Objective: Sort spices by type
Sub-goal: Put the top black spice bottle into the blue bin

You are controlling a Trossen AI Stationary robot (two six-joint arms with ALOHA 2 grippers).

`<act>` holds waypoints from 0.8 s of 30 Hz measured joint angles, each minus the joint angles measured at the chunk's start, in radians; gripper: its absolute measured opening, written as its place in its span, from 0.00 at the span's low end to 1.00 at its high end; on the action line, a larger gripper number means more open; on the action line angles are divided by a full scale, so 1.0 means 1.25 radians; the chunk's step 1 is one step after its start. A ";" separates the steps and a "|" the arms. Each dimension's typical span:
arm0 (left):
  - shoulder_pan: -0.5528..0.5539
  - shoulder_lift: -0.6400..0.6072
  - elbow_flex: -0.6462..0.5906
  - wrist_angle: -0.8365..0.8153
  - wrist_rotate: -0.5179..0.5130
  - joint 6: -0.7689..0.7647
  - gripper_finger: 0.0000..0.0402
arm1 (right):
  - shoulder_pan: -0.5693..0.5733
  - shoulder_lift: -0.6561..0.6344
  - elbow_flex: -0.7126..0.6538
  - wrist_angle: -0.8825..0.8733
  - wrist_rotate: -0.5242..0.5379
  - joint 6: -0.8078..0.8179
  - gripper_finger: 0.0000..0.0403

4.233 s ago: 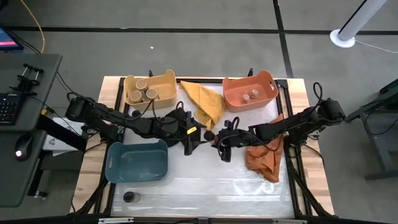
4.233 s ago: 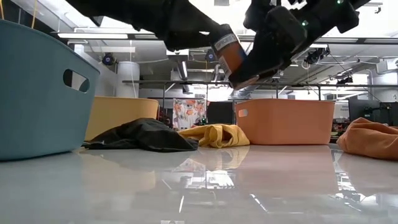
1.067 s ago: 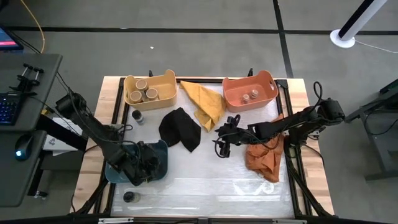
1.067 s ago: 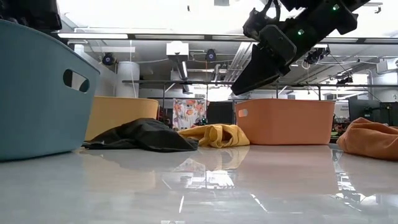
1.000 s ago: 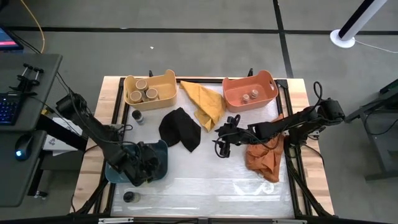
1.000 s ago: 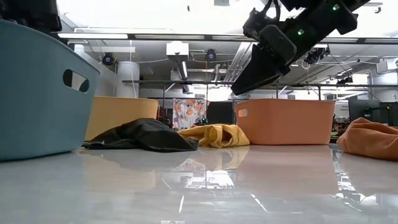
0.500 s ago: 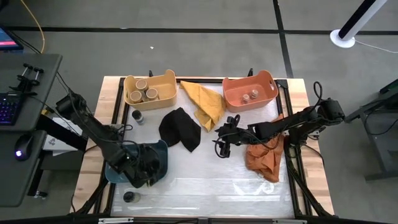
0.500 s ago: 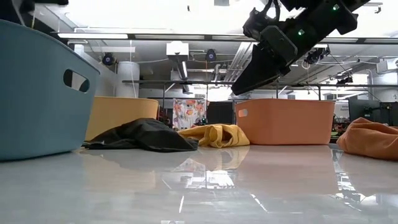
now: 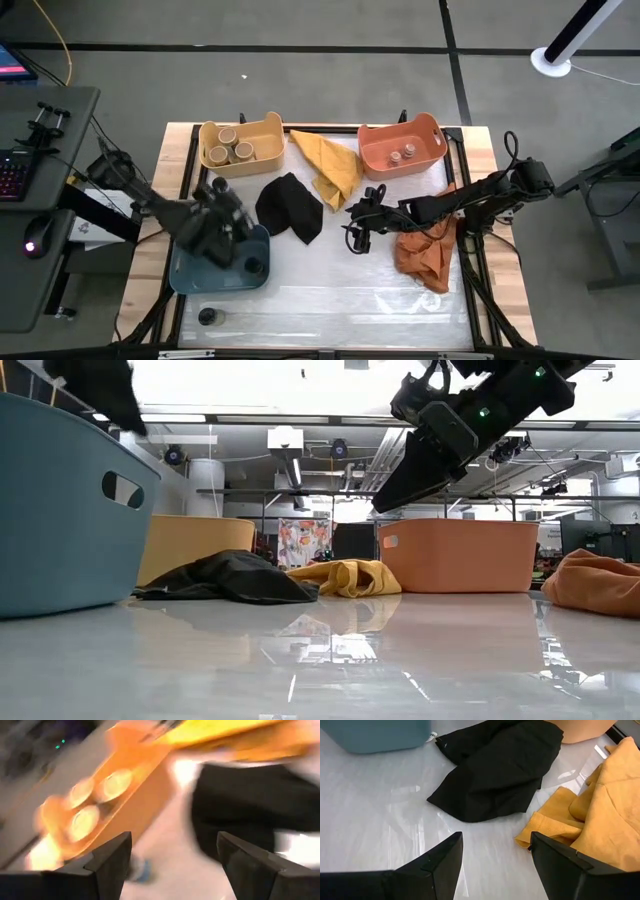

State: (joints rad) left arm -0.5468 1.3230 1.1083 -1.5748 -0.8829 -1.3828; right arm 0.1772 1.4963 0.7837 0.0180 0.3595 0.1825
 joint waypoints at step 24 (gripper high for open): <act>0.498 -0.205 -0.288 0.312 0.079 0.176 0.36 | -0.001 0.000 0.000 0.009 0.000 0.000 0.56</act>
State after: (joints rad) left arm 0.0755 1.0672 0.7486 -1.1853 -0.7840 -1.1628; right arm 0.1764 1.4967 0.7832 0.0292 0.3599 0.1827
